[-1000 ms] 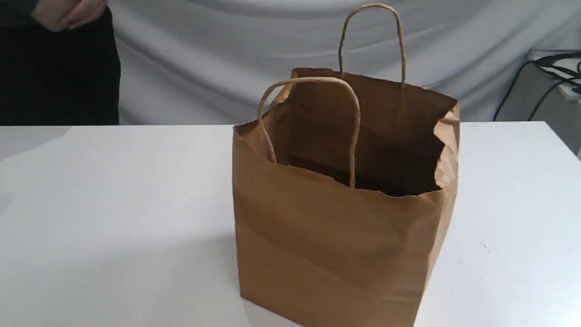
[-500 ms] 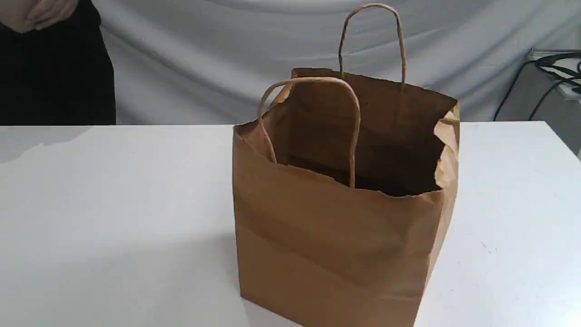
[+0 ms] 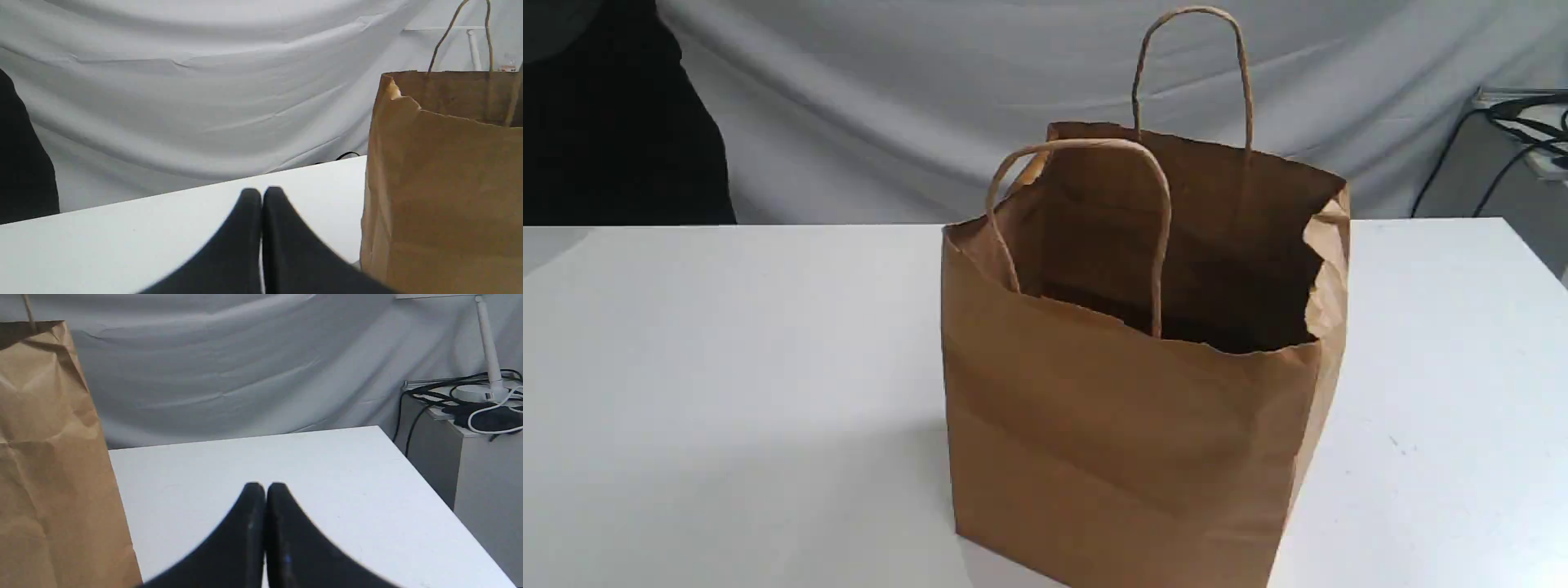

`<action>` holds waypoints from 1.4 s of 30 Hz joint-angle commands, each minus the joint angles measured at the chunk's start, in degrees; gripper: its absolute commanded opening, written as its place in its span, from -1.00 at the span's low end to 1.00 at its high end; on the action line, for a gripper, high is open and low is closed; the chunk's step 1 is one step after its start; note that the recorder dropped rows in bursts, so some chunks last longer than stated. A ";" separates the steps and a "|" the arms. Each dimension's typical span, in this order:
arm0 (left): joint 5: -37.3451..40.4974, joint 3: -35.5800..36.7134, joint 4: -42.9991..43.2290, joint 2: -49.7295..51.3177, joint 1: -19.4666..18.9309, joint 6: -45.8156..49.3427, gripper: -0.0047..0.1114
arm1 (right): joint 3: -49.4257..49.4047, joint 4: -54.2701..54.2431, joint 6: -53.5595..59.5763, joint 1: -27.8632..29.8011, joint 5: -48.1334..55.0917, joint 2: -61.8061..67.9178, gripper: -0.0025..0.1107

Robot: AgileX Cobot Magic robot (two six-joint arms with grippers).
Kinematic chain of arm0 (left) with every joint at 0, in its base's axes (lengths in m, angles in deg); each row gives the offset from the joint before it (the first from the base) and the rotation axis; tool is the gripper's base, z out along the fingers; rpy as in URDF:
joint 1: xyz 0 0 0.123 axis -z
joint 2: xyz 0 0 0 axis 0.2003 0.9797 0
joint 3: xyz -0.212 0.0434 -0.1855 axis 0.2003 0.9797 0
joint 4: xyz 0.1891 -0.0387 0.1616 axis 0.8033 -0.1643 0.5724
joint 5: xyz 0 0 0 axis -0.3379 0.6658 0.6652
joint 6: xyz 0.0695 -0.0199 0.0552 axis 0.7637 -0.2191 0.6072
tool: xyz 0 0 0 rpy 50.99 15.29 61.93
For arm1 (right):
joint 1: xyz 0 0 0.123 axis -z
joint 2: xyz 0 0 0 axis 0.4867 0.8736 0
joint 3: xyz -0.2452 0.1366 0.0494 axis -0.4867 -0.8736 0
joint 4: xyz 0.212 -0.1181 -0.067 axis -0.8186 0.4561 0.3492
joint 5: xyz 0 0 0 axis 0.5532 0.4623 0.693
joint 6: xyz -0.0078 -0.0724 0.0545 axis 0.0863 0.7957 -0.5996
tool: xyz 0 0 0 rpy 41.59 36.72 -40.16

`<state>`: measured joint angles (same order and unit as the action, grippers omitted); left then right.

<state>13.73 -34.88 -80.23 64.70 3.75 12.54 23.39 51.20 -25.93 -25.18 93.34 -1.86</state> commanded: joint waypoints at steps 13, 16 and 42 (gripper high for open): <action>-0.93 8.19 11.64 -13.93 -14.83 -0.56 -0.92 | -0.14 -0.29 -0.09 0.07 -0.07 -0.33 -0.96; -0.93 11.39 11.64 -16.31 -17.54 -0.56 -0.92 | -0.14 -0.29 -0.09 0.07 -0.07 -0.33 -0.96; -3.05 16.41 23.66 -16.31 -18.73 -30.96 -0.92 | -0.14 -0.29 -0.09 0.07 -0.07 -0.33 -0.96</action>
<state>10.94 -18.70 -60.50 48.62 -14.81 -13.77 23.39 51.20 -25.93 -25.18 93.34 -1.86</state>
